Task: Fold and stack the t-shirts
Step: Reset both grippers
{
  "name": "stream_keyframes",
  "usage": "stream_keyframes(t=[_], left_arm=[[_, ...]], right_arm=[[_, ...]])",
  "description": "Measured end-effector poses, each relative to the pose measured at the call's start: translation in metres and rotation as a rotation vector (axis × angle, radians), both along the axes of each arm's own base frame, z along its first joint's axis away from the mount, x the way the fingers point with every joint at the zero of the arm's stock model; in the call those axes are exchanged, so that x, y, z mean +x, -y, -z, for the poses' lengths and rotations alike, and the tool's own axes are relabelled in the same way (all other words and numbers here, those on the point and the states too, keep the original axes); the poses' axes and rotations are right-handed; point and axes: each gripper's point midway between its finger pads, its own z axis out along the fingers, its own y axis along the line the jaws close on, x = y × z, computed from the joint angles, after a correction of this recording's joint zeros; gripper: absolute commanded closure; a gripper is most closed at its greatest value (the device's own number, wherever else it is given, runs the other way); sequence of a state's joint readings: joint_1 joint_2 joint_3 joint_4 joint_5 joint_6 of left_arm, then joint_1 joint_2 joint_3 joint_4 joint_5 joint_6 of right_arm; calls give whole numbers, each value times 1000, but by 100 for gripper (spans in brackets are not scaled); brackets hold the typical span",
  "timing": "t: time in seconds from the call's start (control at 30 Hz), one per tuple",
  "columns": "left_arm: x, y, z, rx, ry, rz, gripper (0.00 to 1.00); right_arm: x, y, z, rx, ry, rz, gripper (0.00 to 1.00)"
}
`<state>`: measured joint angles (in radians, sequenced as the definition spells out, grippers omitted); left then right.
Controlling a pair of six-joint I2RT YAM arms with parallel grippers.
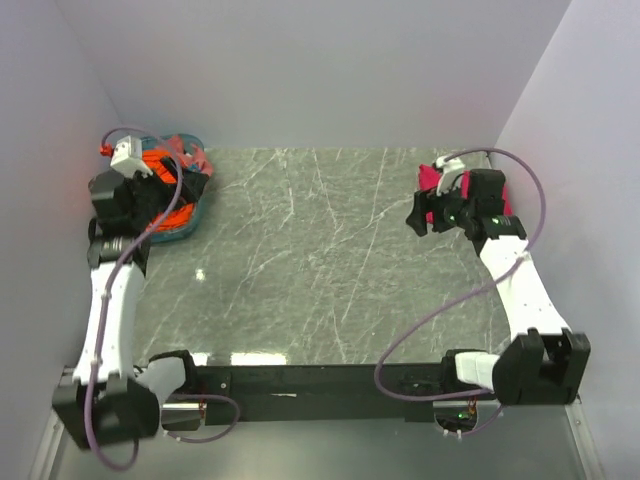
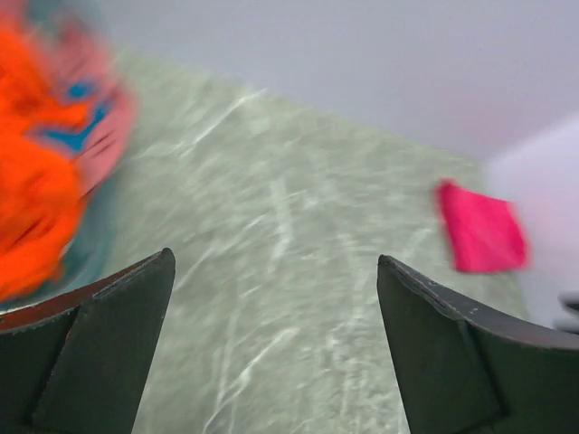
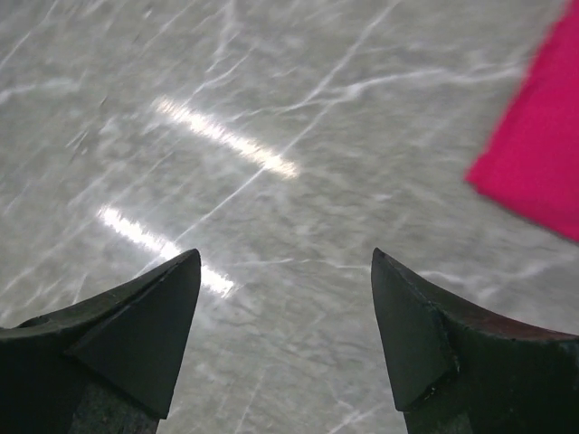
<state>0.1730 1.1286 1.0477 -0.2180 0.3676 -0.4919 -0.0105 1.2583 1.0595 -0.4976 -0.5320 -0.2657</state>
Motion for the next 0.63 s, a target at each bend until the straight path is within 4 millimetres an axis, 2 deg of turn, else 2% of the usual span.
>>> stream_keyframes(t=[0.07, 0.13, 0.27, 0.33, 0.47, 0.6, 0.63], left_arm=[[-20, 18, -28, 7, 132, 89, 1], [-36, 31, -37, 14, 207, 157, 0], [-55, 46, -20, 24, 214, 229, 1], [-59, 50, -4, 27, 181, 240, 1], [-66, 50, 14, 49, 157, 230, 0], [-67, 48, 13, 67, 168, 214, 1], [-67, 47, 14, 71, 168, 207, 1]], right_arm=[[5, 10, -19, -16, 73, 80, 15], [10, 24, -46, -20, 176, 198, 12], [10, 52, -88, -5, 346, 409, 5], [9, 65, -99, 0, 401, 501, 5], [5, 82, -92, -12, 417, 610, 5], [0, 90, -76, -34, 394, 648, 9], [-1, 91, -73, -35, 389, 653, 7]])
